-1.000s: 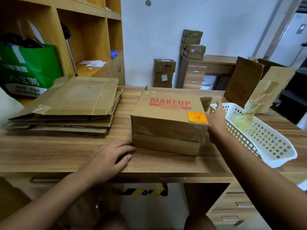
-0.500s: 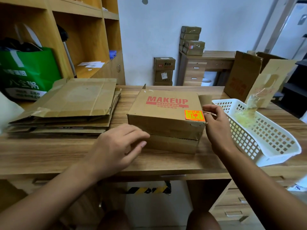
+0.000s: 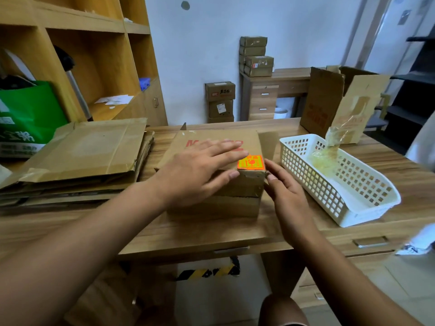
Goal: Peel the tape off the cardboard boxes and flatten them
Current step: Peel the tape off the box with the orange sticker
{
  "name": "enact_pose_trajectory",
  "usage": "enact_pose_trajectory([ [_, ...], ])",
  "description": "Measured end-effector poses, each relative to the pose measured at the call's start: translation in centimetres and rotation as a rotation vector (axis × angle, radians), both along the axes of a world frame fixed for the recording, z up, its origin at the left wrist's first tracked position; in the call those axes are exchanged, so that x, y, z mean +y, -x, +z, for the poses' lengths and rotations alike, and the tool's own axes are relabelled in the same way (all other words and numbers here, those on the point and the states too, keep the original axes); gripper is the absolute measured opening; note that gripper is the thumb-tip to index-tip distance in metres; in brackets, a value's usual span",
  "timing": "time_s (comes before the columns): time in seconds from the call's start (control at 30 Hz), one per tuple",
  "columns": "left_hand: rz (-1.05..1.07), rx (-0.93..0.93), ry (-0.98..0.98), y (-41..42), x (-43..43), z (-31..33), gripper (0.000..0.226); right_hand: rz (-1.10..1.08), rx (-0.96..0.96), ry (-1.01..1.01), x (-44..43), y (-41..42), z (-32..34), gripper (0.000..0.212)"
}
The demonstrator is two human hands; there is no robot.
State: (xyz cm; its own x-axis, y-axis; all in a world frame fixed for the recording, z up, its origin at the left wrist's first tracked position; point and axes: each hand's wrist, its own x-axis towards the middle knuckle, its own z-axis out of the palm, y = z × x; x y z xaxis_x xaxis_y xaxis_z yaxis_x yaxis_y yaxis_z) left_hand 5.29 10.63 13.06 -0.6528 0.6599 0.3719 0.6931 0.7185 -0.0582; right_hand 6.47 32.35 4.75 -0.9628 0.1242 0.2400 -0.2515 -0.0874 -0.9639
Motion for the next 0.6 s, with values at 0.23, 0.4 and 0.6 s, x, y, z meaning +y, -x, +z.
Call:
enact_pose_trajectory([
  [0.23, 0.037, -0.175, 0.123, 1.9, 1.1, -0.4, 0.063, 0.051, 0.027, -0.051, 0.5, -0.4, -1.6, 0.047],
  [0.4, 0.092, -0.203, 0.134, 2.0, 1.1, -0.7, 0.067, 0.058, 0.064, -0.082, 0.6, -0.4, -2.7, 0.052],
  [0.6, 0.105, -0.267, 0.079, 2.2, 1.0, -0.5, 0.073, 0.046, 0.141, -0.141, 0.4, -1.3, -3.2, 0.053],
])
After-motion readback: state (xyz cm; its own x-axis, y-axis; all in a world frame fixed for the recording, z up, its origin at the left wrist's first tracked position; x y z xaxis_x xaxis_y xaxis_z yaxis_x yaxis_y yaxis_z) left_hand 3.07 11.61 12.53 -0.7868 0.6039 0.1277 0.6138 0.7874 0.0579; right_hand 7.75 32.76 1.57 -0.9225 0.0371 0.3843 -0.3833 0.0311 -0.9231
